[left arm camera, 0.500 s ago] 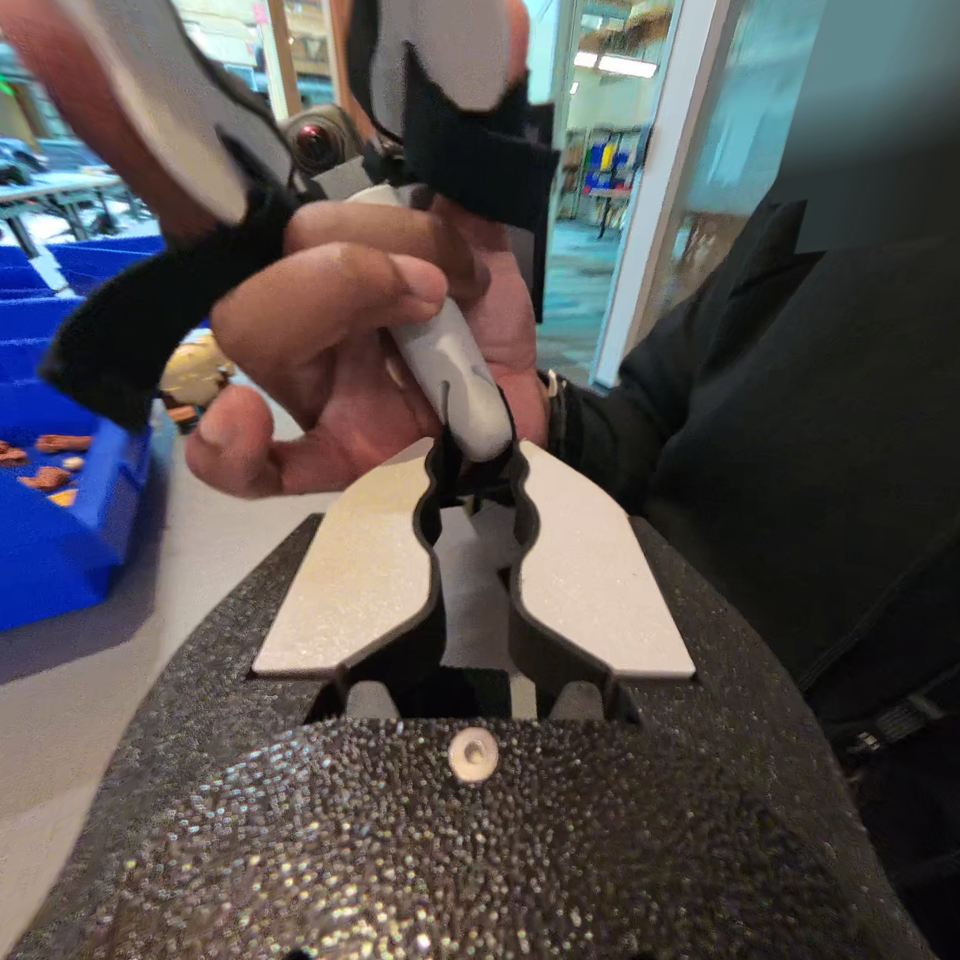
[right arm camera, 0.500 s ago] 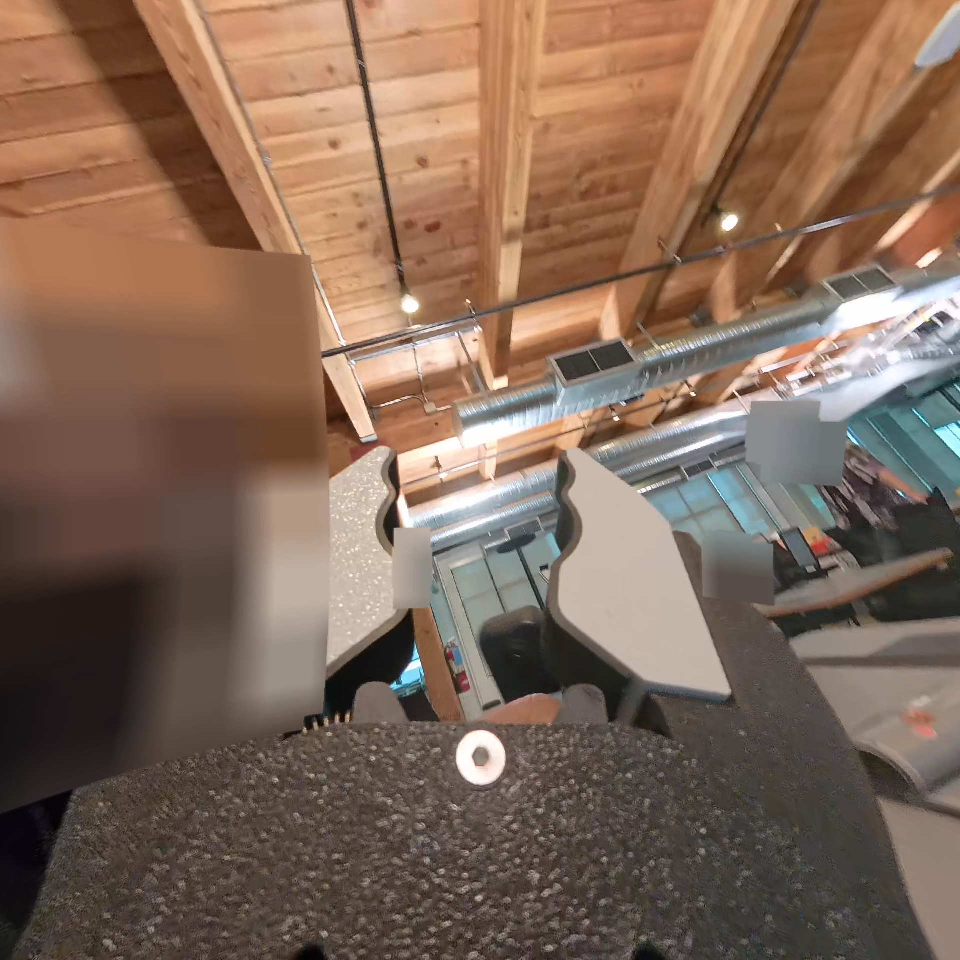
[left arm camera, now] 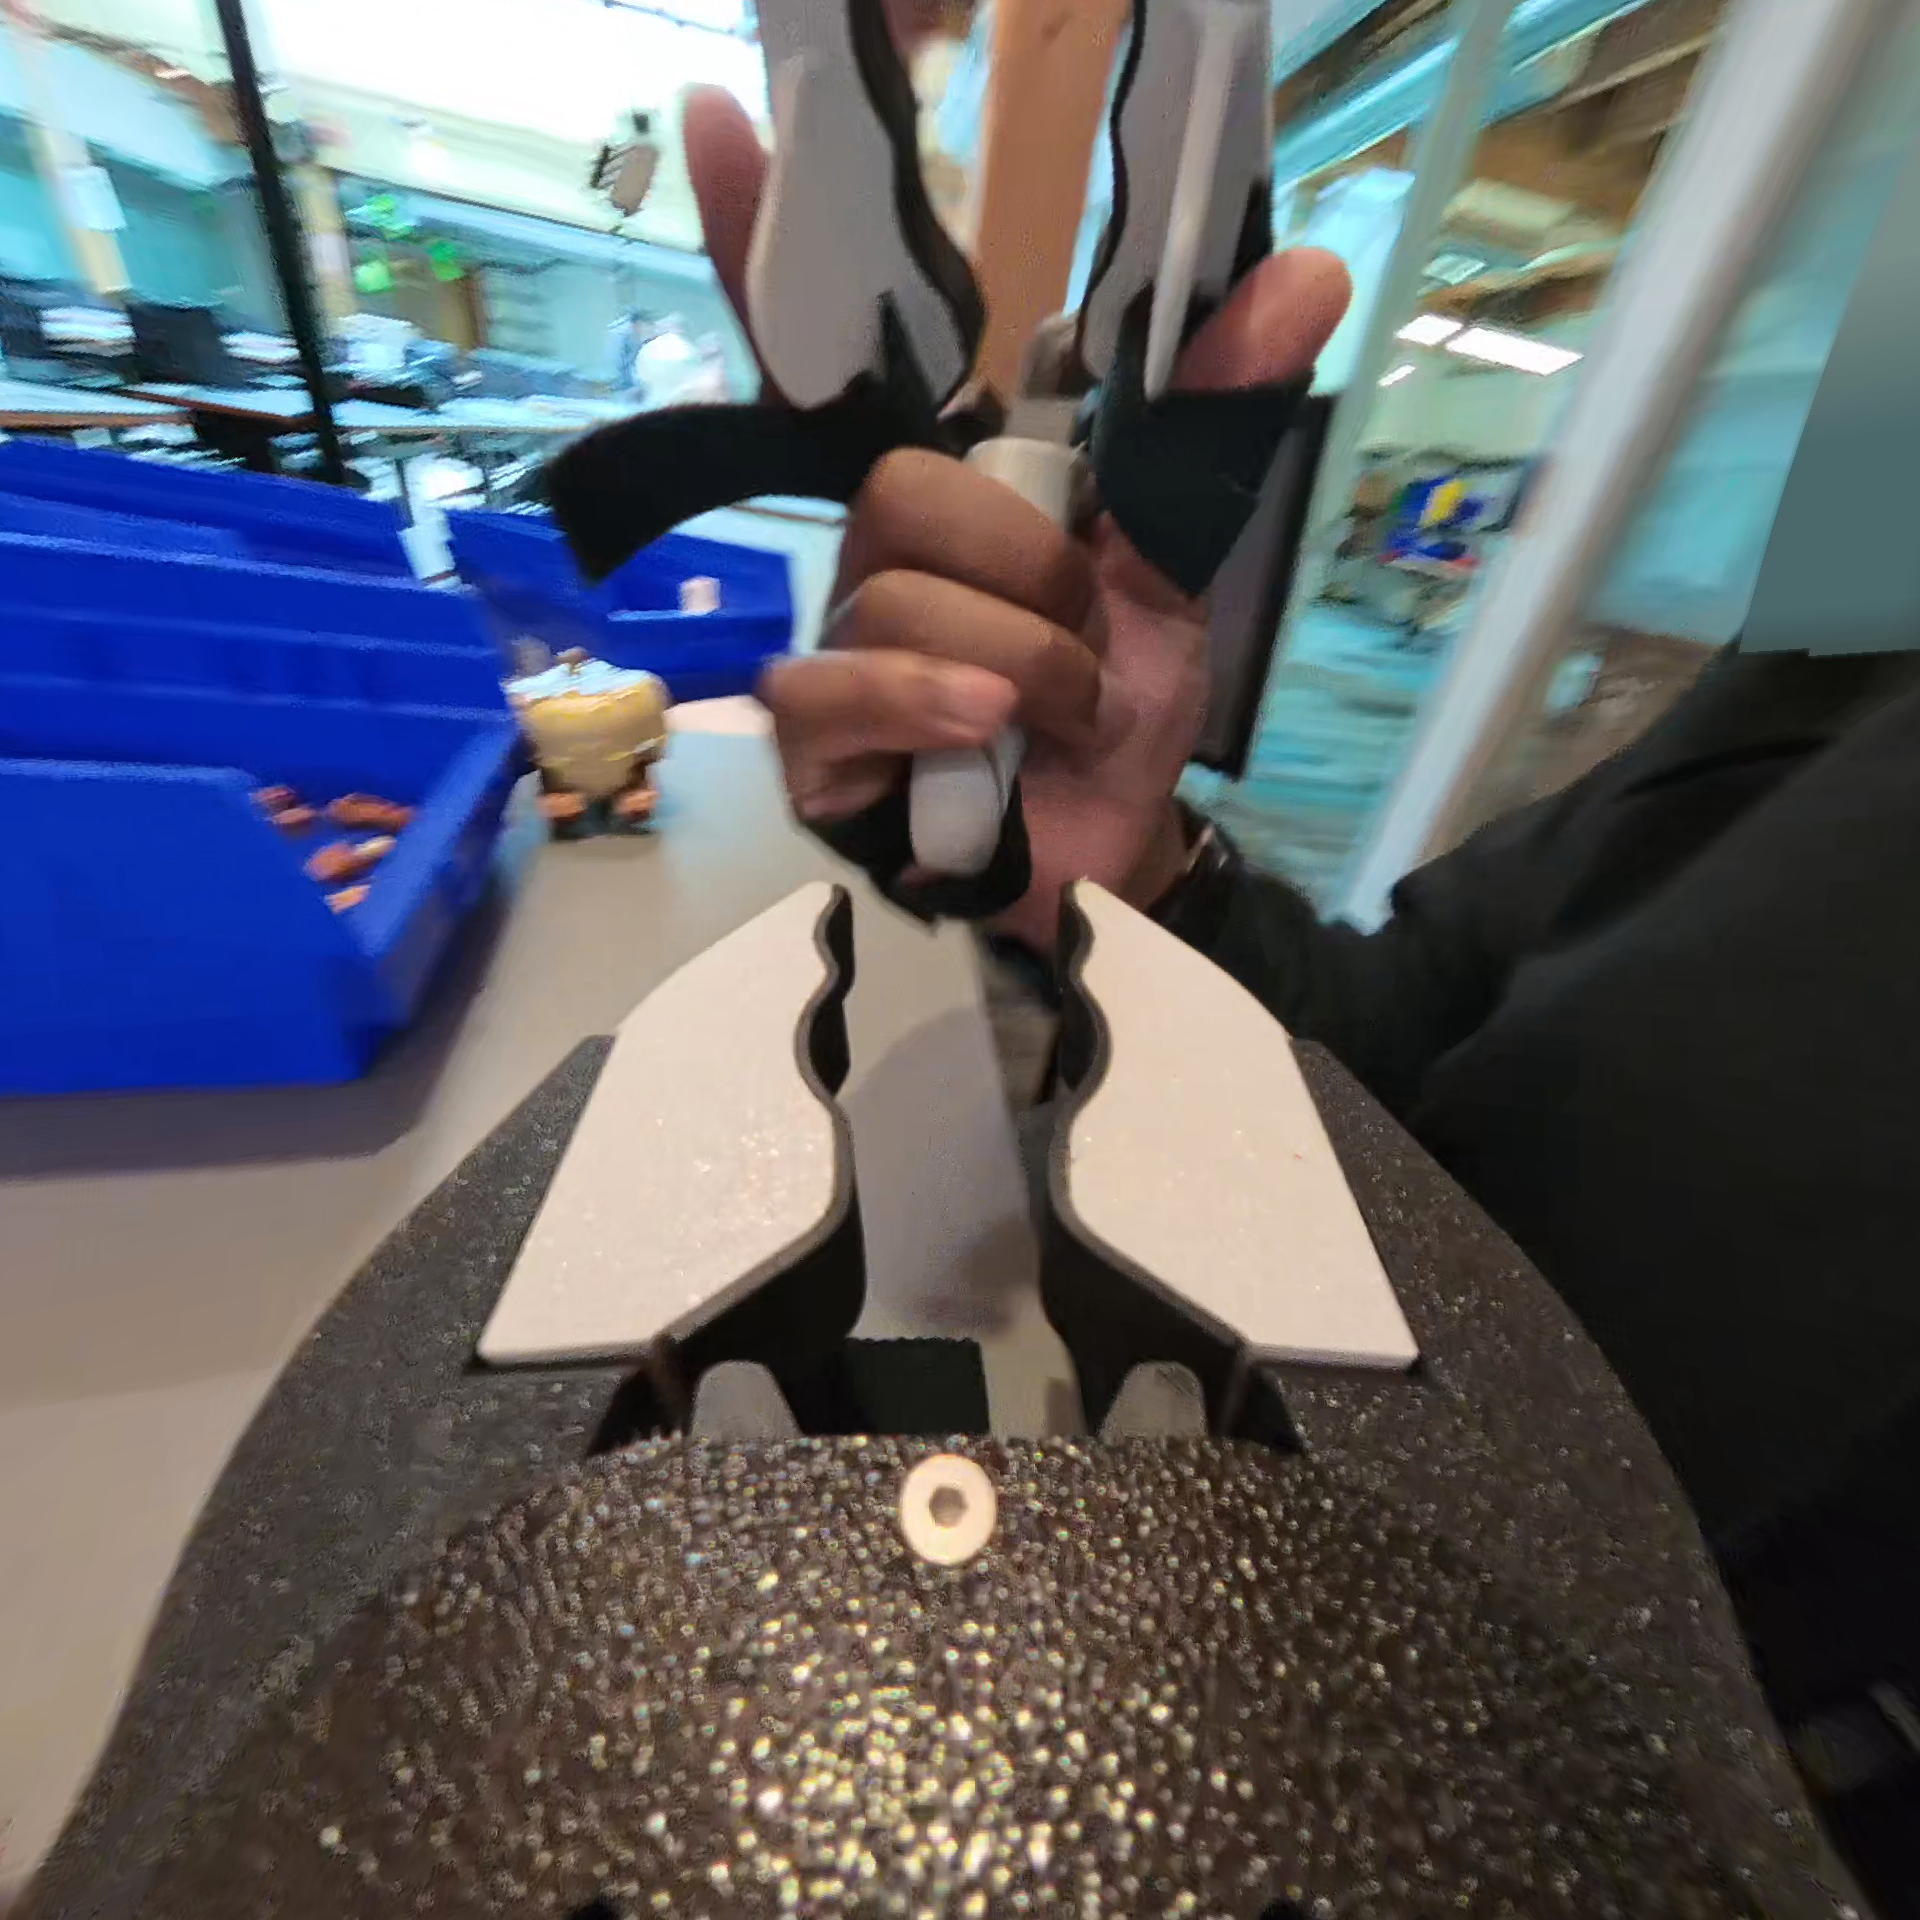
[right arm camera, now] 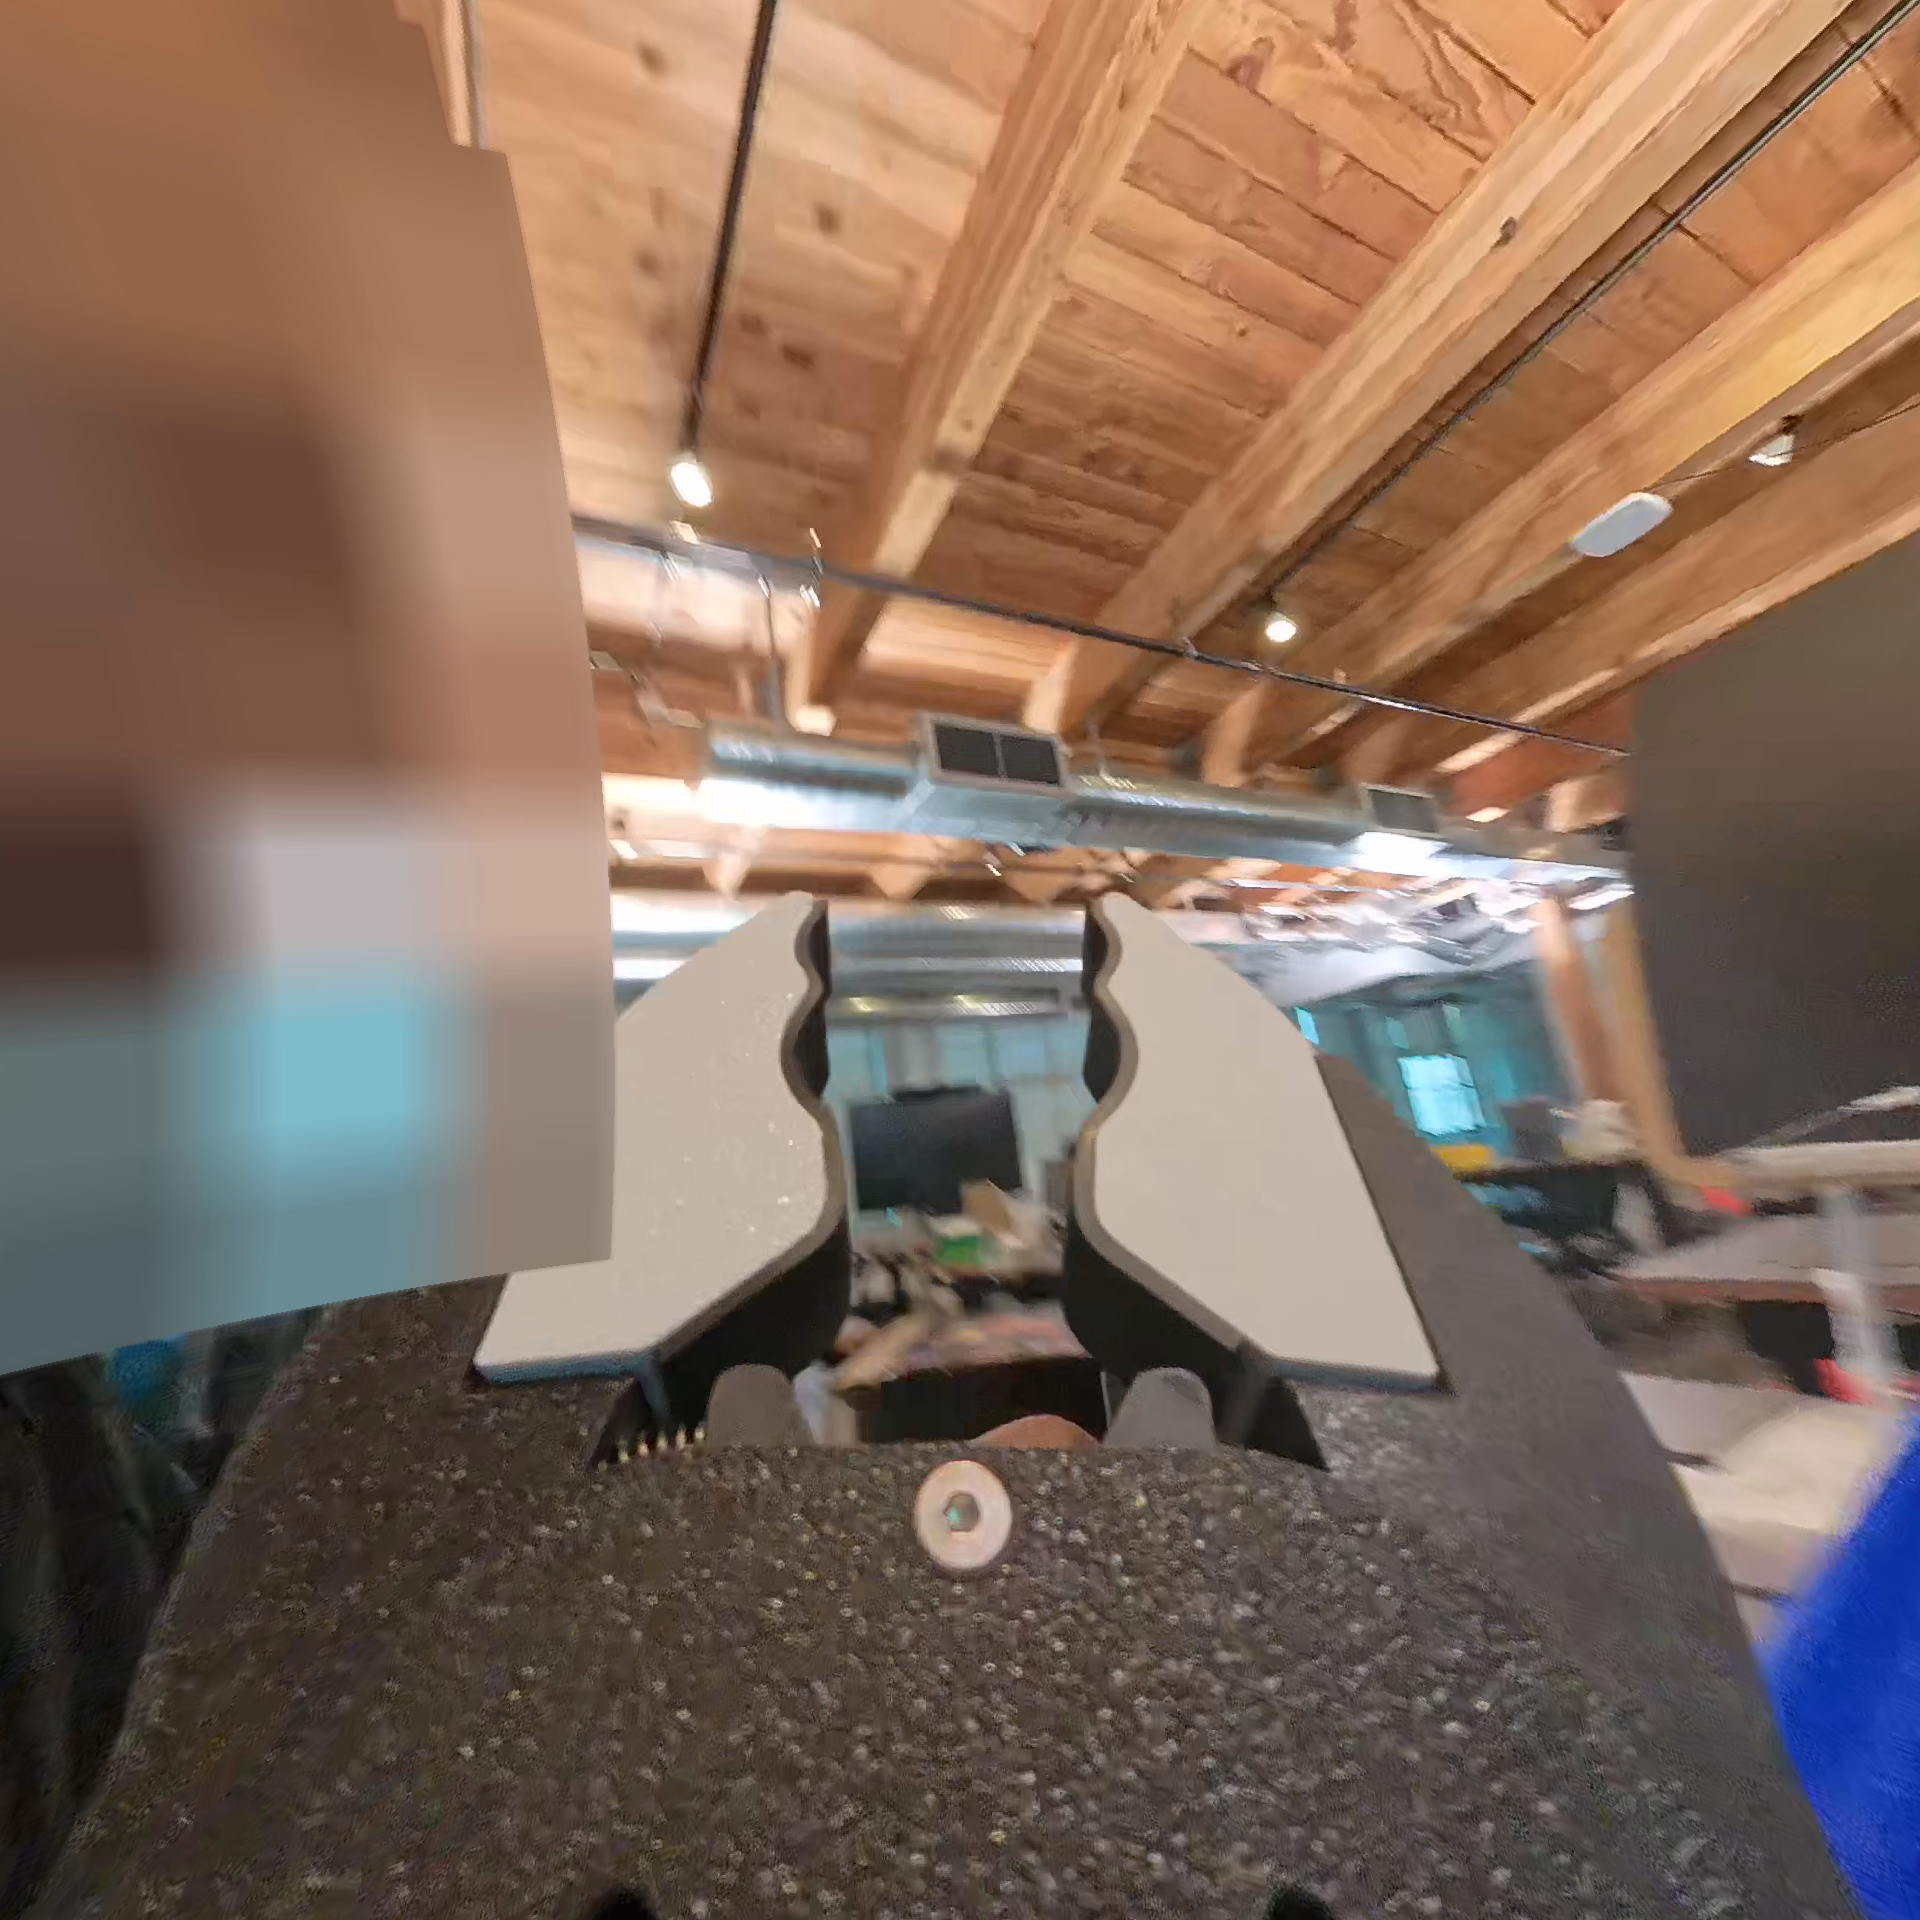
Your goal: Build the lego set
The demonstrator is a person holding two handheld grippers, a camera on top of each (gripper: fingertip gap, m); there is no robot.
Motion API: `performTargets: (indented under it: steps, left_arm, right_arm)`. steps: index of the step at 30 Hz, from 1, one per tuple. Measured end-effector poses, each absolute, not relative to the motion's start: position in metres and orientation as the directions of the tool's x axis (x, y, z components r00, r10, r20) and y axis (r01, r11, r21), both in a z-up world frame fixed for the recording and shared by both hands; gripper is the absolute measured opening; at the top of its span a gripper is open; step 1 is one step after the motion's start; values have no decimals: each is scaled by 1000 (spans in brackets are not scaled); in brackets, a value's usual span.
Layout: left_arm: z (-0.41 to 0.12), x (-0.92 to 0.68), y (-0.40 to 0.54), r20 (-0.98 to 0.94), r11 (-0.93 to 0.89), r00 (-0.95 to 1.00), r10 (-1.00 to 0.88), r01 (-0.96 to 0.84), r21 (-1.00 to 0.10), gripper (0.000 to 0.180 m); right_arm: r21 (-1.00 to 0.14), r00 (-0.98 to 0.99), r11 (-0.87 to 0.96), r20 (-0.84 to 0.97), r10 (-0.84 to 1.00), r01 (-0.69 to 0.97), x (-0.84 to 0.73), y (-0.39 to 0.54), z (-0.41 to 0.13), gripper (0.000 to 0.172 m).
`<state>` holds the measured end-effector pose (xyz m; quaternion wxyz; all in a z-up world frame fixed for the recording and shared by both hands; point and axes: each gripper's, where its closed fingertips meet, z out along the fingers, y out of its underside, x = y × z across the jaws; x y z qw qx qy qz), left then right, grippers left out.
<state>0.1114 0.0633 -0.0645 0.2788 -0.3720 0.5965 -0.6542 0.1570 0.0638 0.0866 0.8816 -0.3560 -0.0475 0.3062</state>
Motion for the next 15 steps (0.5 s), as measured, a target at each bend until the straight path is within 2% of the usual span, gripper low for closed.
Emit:
performTargets:
  steps: [1, 3, 5, 8, 10, 12, 15]
  left_arm:
    - [-69, 107, 75, 121, -85, -507, -854, -94, -992, 37]
    - [-81, 93, 102, 29, 26, -382, -924, -138, -990, 37]
    - [-93, 74, 127, -36, 98, -288, -957, -203, -974, 37]
    - [-113, 48, 153, -64, 126, -204, -977, -306, -944, 37]
    - [-124, 38, 171, -92, 135, -132, -987, -372, -918, 37]
    - [-129, 33, 182, -122, 153, -102, -987, -403, -902, 37]
    - [-131, 33, 190, -128, 152, -86, -988, -412, -898, 36]
  right_arm:
    - [-711, 846, 555, -104, 524, -431, 163, 68, 81, 42]
    - [-838, 913, 484, -42, 405, -252, 177, 81, 60, 37]
    - [-941, 958, 334, 40, 285, -61, 195, 97, 30, 30]
    - [-993, 959, 34, 114, 260, 109, 208, 115, -27, 29]
    - [-964, 945, -174, 146, 291, 202, 208, 122, -70, 26]
    - [-884, 934, -346, 223, 278, 314, 220, 125, -107, 18]
    - [-782, 932, -507, 291, 217, 363, 247, 128, -138, 11]
